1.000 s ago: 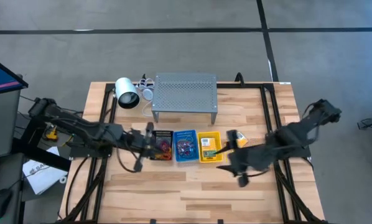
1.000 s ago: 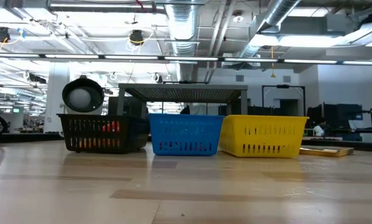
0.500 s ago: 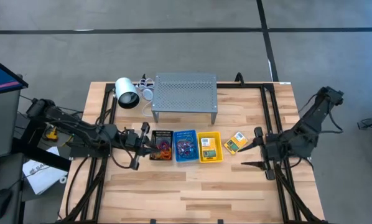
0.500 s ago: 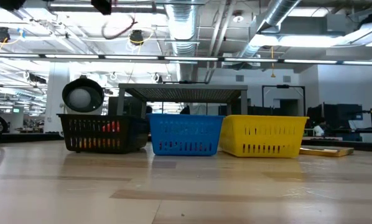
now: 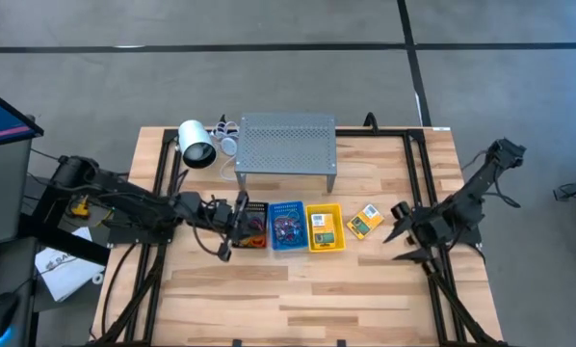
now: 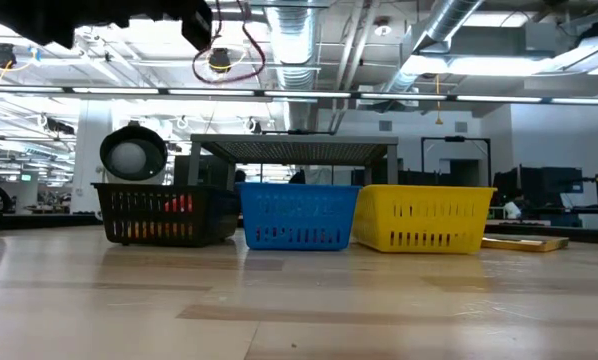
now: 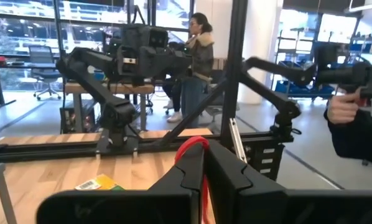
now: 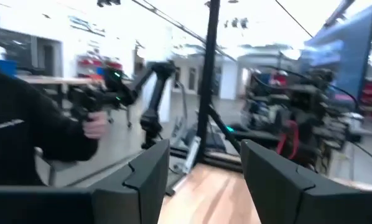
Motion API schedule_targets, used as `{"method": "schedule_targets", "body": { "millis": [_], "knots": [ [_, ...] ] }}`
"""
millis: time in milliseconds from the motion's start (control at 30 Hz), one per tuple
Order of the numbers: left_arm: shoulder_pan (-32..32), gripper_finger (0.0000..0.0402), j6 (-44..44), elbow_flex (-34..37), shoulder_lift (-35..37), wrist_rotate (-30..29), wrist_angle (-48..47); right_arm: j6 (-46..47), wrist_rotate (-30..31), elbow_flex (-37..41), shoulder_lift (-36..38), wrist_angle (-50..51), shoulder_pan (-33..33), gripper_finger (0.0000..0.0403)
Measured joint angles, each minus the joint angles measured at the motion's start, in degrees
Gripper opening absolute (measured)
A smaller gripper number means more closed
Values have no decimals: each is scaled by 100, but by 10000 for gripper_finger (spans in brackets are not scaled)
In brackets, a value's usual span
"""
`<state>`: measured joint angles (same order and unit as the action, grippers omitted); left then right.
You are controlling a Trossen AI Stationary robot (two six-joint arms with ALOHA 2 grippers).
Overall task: Pick & Place Office Desk Supplies
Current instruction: Put the red rubber band into the blue basket
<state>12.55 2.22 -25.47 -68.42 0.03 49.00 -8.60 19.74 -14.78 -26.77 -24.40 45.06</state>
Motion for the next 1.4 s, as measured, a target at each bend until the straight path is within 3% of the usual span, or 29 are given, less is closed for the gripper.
{"method": "schedule_targets", "body": {
  "millis": [433, 900, 1200, 1400],
  "knots": [
    [-323, 3, 230, -532, -839, 557, 297, 591, -1373, 580, 1241, 697, -1528, 193],
    [-725, 3, 262, -1310, -1671, 603, -715, 1014, -2387, 607, 1410, 1269, -2902, 193],
    [-784, 3, 287, -1440, -2050, 597, -1086, 1035, -2445, 607, 1410, 1398, -3211, 193],
    [-784, 3, 358, -1445, -2050, 245, -1575, 1032, -2447, 607, 1410, 1420, -3207, 193]
  ]
}}
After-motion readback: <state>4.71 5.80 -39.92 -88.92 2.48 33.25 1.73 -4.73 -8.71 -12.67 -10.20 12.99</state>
